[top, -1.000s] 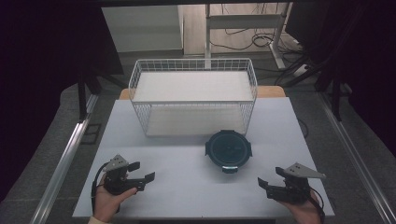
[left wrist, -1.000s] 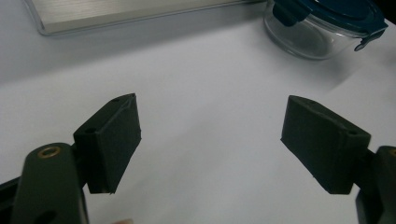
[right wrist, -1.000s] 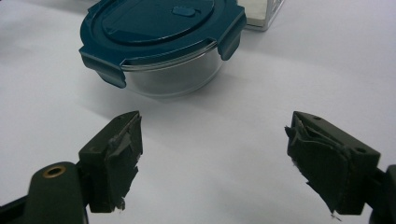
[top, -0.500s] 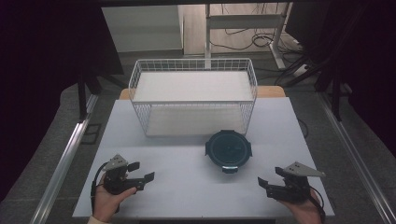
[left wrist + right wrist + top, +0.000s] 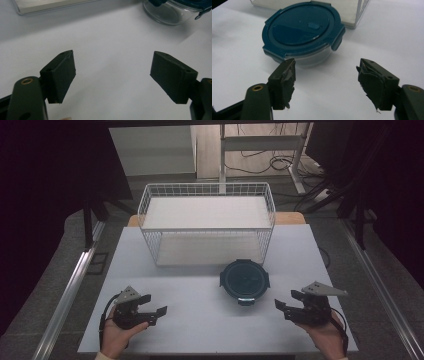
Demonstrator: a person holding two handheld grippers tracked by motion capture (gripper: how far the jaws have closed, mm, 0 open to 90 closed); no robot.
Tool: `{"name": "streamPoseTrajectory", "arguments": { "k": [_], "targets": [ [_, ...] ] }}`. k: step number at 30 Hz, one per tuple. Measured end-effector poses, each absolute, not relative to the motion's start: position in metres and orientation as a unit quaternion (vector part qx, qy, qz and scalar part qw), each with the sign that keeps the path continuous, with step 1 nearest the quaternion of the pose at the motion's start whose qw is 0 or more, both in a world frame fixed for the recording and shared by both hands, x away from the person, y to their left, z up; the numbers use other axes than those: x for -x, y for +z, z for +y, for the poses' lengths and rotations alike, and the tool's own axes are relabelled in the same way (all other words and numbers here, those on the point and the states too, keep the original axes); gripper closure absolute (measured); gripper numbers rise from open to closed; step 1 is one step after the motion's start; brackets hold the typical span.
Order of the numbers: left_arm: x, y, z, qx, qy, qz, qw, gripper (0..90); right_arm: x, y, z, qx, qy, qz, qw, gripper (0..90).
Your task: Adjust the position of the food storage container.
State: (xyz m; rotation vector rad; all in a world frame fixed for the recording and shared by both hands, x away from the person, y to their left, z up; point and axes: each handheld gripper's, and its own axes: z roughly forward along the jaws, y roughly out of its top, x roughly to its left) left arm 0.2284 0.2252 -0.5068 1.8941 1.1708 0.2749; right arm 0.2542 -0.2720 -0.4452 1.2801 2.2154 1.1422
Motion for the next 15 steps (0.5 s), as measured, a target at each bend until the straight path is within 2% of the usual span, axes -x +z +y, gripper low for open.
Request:
{"name": "streamPoseTrajectory", "arguments": {
  "k": [15],
  "targets": [
    [-0.227, -0.505, 0.226, -0.758, 0.119, 0.474, 0.431, 19.5, -0.292, -0.42, -0.259, -0.439, 0.382, 0.799, 0.154, 46.4]
  ]
}}
